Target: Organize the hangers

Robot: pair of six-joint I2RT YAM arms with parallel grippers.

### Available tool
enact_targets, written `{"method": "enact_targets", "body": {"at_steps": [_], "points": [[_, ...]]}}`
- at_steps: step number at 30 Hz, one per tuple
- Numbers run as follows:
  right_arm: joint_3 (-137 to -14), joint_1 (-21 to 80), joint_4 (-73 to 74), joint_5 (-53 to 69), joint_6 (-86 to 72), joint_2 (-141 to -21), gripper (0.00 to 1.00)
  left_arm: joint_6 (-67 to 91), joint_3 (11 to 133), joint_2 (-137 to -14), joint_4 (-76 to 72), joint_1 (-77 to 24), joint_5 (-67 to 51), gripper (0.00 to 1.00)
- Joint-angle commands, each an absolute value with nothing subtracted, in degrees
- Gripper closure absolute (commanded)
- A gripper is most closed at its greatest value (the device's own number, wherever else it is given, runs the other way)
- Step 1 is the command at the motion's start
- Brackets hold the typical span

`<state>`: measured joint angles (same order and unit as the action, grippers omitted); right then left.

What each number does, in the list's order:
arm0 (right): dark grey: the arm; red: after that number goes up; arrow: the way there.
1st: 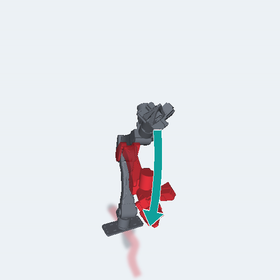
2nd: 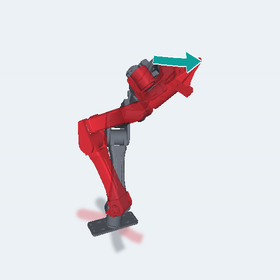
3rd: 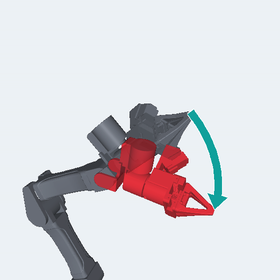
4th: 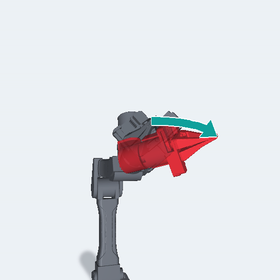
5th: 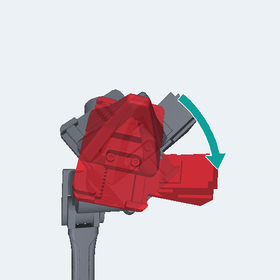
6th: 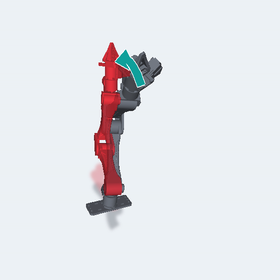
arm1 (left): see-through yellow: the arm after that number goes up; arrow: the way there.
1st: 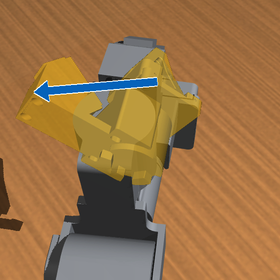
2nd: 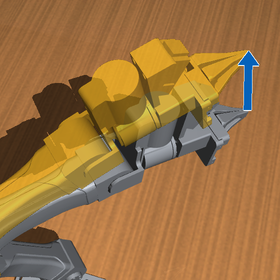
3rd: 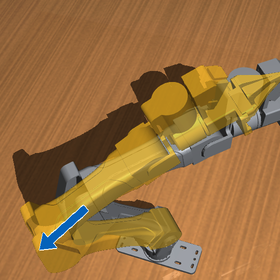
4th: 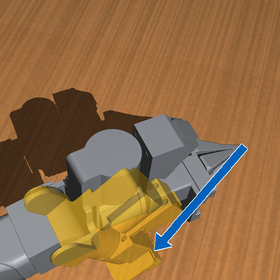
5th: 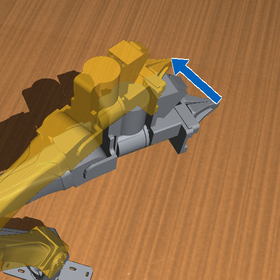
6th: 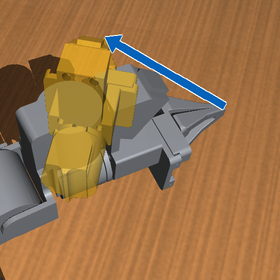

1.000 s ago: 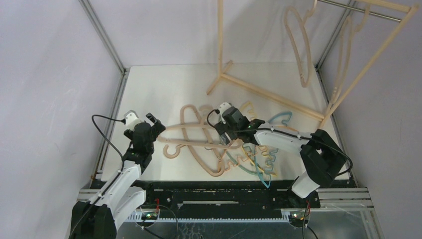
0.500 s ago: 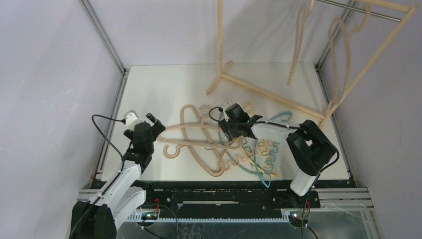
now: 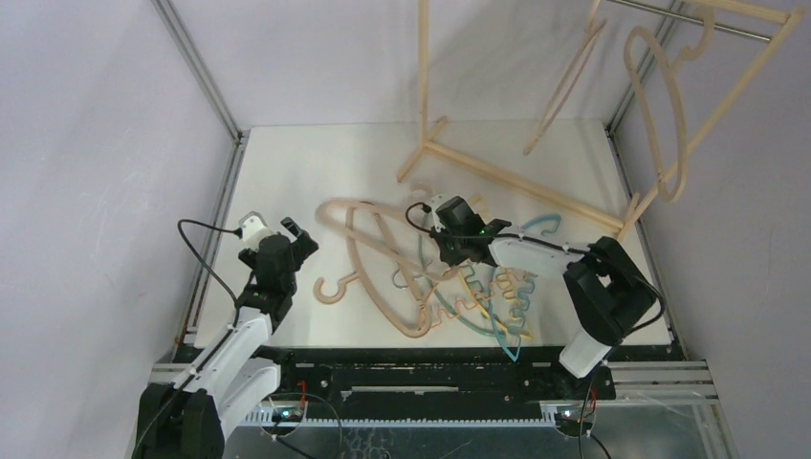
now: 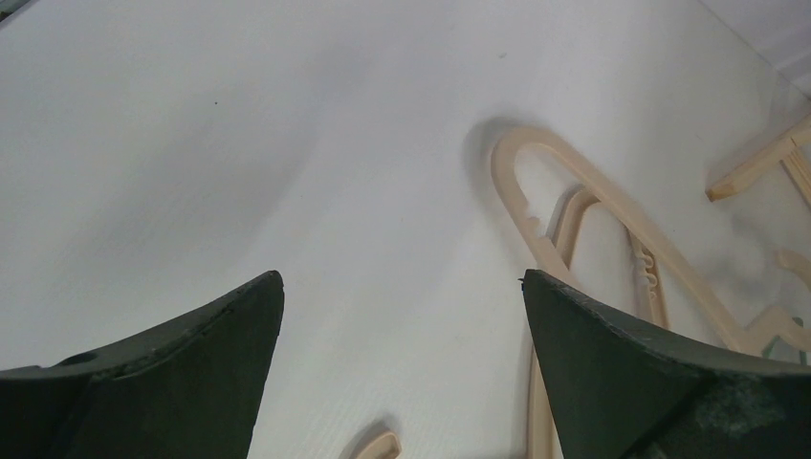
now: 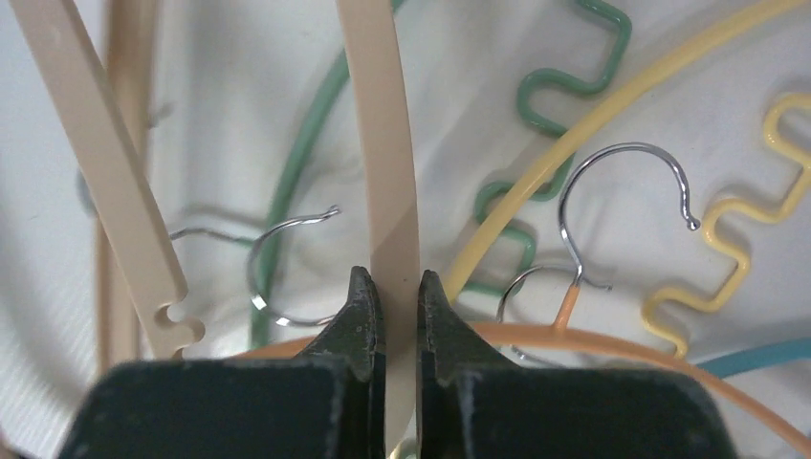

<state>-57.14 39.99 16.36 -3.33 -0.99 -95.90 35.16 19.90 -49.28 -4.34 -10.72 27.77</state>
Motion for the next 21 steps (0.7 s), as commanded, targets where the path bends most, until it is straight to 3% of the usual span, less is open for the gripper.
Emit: {"method": "enact_targets", "body": {"at_steps": [1,12,21], "points": [[-58.79,43.56,18.25,-4.83,-1.95,-87.06,1.0,35.77,21.09,-48.88,-6.35,-10.41,27.42,0.0],[-68.62,58.2,37.89,-26.23,-2.24,-79.62,1.0,36.62,21.35,-48.14,-6.09,-10.38,26.15,0.01],[-69.16,63.85,39.57,-22.16,-3.26,-77.57,1.0,36.98,20.37,-48.76,-8.1,-10.44,25.3,0.0]]}}
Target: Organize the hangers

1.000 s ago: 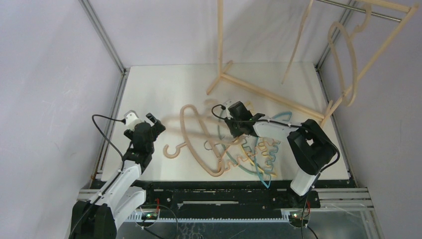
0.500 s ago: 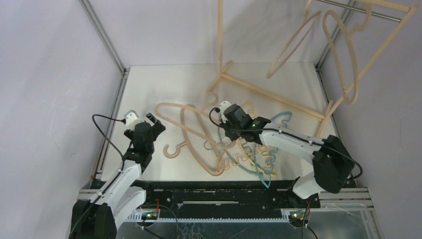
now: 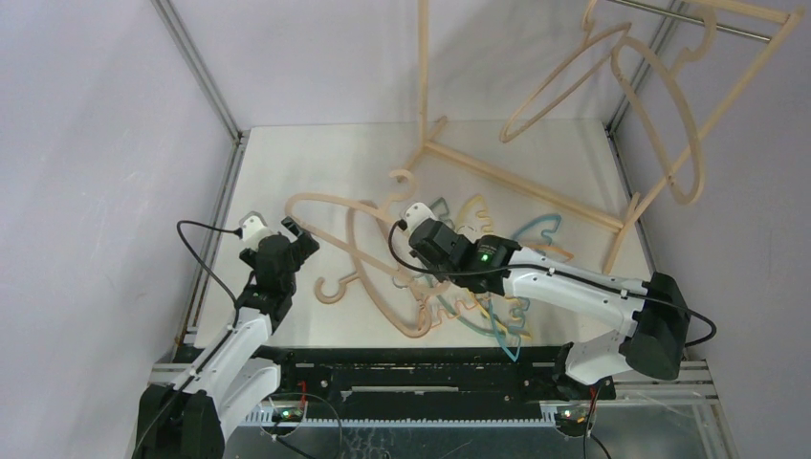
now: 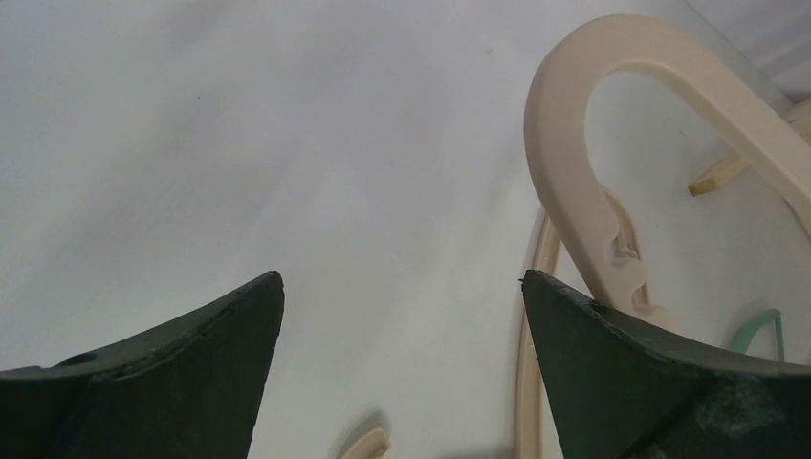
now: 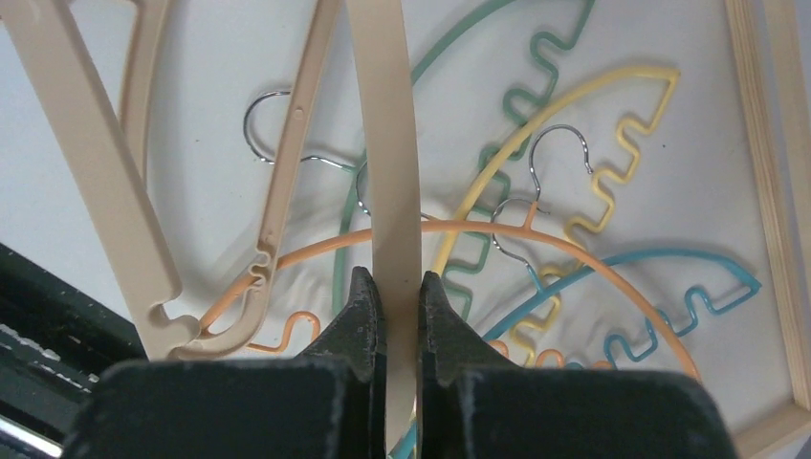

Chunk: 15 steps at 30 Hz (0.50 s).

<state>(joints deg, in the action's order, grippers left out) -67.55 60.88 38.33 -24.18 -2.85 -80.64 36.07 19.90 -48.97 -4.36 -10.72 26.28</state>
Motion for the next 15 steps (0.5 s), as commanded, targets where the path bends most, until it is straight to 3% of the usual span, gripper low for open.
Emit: {"method": "enact_targets", "body": {"at_steps": [1,15], "points": [[-69.17,64.71,39.49,-21.53,-3.19,-77.05,1.0,36.9,20.45,-49.3,-8.53,-10.39,25.31,0.0],[-68.85,75.26,36.69,-15.59,-3.07,-70.23,1.0,37.54,23.9,-61.19,-14.28,-10.42,22.4,0.0]]}}
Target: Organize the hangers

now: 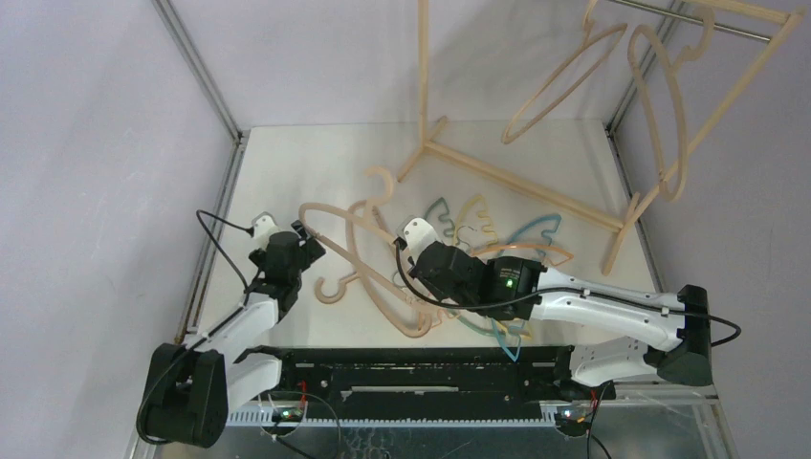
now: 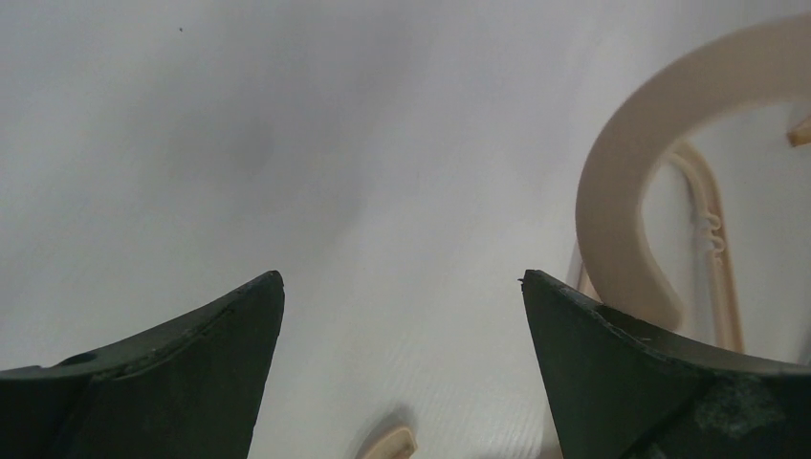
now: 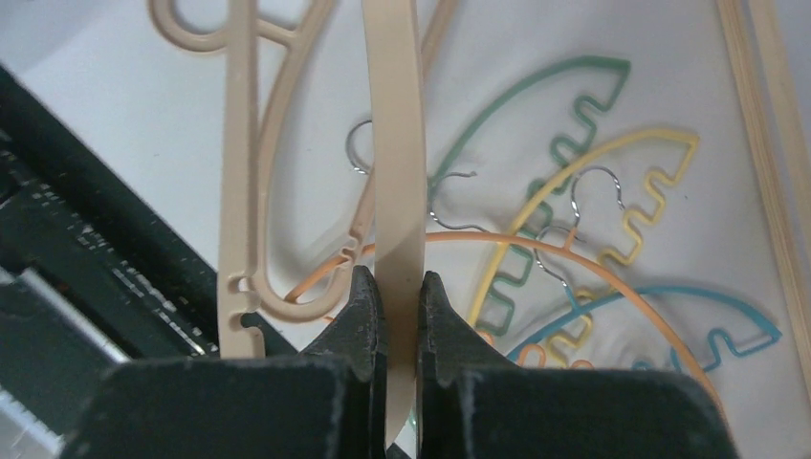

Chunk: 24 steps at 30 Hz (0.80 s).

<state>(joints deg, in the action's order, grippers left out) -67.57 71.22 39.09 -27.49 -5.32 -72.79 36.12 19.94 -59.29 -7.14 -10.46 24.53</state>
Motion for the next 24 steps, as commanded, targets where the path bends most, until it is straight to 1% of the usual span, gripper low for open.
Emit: {"method": "enact_targets", "body": {"at_steps": [1,8,15,17,24], "points": [[-68.64,75.65,35.94,-14.23,-3.01,-69.67,1.0,37.53,24.22,-62.23,-14.73,-10.4,22.15,0.01],[-65.6,76.73,29.28,-4.61,-3.79,-64.87,1.0,37.53,26.65,-66.61,-16.08,-10.52,20.58,0.01],[-64.19,76.4,27.1,-0.84,-4.57,-63.67,1.0,37.39,26.51,-66.6,-16.46,-10.48,20.15,0.01],[-64.16,76.29,27.53,-3.95,-5.35,-64.55,1.0,37.42,26.4,-66.18,-16.29,-10.51,19.9,0.01],[-63.47,75.16,25.98,-30.53,-8.06,-67.7,1.0,37.77,25.11,-61.58,-14.12,-10.54,18.18,0.01]]}}
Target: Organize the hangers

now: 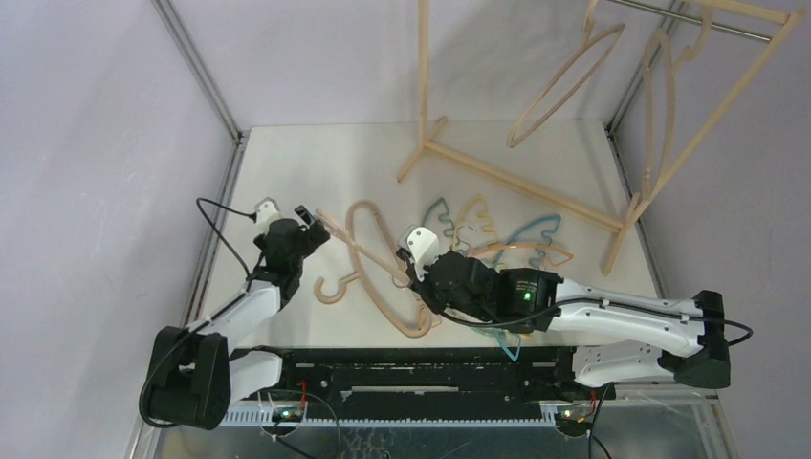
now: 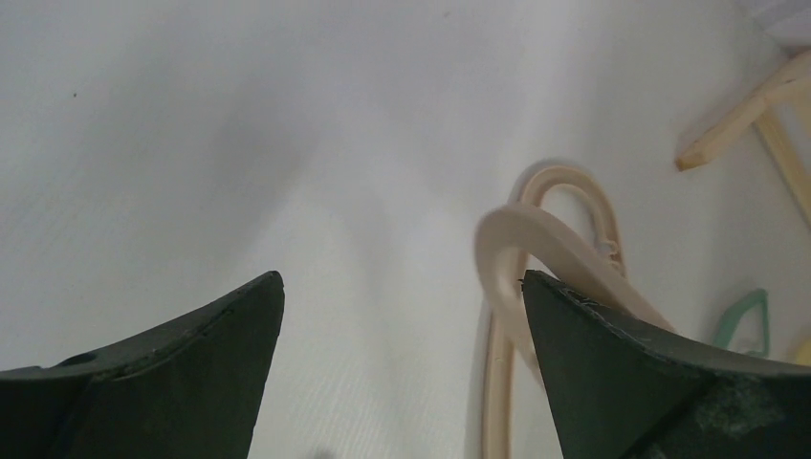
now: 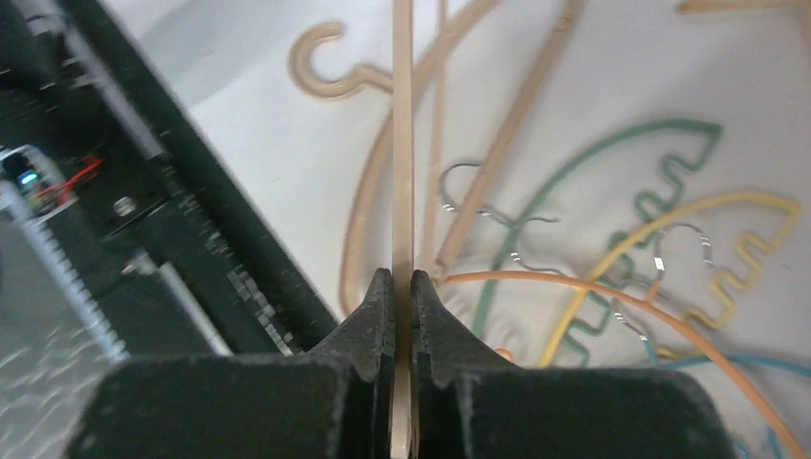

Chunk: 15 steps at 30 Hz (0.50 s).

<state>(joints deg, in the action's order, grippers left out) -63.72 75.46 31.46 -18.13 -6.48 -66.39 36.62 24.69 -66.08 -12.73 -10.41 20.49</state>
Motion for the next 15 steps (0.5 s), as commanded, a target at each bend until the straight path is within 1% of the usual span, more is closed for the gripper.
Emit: {"method": "enact_targets", "body": {"at_steps": [1,7,10,12,15], "points": [[-63.07,74.47,24.35,-31.97,-7.69,-67.9,1.0,37.8,24.83,-60.3,-13.64,-10.49,17.59,0.01],[-61.28,72.08,19.01,-45.52,-8.58,-68.51,1.0,38.06,24.16,-47.47,-7.69,-10.47,15.41,0.01],[-61.17,72.35,17.74,-46.77,-8.62,-66.02,1.0,38.18,23.23,-41.04,-5.55,-10.62,15.89,0.01],[-61.35,73.08,16.67,-49.04,-6.95,-64.08,1.0,38.22,23.33,-39.64,-4.96,-10.71,16.21,0.01],[-63.48,74.07,16.88,-53.66,-4.77,-62.63,1.0,38.19,23.49,-40.77,-4.97,-10.83,16.02,0.01]]}}
